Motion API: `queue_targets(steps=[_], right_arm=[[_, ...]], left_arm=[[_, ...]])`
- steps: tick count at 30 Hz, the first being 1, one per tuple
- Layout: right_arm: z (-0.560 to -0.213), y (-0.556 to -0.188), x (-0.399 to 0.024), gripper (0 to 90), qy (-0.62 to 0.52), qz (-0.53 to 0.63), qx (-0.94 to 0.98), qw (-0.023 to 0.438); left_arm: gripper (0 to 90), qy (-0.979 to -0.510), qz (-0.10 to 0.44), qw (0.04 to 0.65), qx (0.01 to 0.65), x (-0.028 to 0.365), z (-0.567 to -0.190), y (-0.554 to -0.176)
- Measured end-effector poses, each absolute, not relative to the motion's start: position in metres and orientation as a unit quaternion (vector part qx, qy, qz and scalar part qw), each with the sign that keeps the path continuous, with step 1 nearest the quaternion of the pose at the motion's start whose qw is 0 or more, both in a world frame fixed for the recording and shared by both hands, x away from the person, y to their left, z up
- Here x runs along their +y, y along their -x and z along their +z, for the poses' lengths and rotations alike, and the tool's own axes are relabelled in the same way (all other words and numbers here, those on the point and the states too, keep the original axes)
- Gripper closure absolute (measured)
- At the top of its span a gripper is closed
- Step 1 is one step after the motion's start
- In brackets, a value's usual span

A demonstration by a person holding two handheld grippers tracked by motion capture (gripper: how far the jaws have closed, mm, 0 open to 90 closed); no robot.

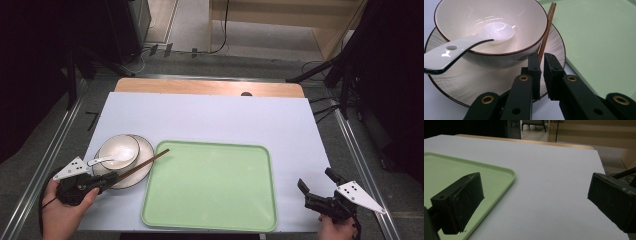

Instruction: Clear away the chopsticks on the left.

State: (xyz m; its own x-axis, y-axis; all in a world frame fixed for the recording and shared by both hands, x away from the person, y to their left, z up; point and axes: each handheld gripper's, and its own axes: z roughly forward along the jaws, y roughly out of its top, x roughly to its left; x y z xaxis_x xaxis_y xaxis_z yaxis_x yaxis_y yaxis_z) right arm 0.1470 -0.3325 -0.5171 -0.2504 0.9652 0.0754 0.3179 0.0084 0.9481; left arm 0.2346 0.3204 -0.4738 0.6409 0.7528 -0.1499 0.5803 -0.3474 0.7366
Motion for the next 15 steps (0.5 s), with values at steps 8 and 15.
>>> queue_targets(steps=[8,15], right_arm=[[-0.517,-0.146,-0.335,0.3,-0.514,0.485,0.623,0.336],[-0.518,-0.147,-0.334,0.3,-0.511,0.486,0.627,0.331]], left_arm=[[81.5,-0.828,0.115,0.374,0.401,0.309,-0.481,-0.237],[80.2,-0.828,0.119,0.373,0.401,0.308,-0.481,-0.237]])
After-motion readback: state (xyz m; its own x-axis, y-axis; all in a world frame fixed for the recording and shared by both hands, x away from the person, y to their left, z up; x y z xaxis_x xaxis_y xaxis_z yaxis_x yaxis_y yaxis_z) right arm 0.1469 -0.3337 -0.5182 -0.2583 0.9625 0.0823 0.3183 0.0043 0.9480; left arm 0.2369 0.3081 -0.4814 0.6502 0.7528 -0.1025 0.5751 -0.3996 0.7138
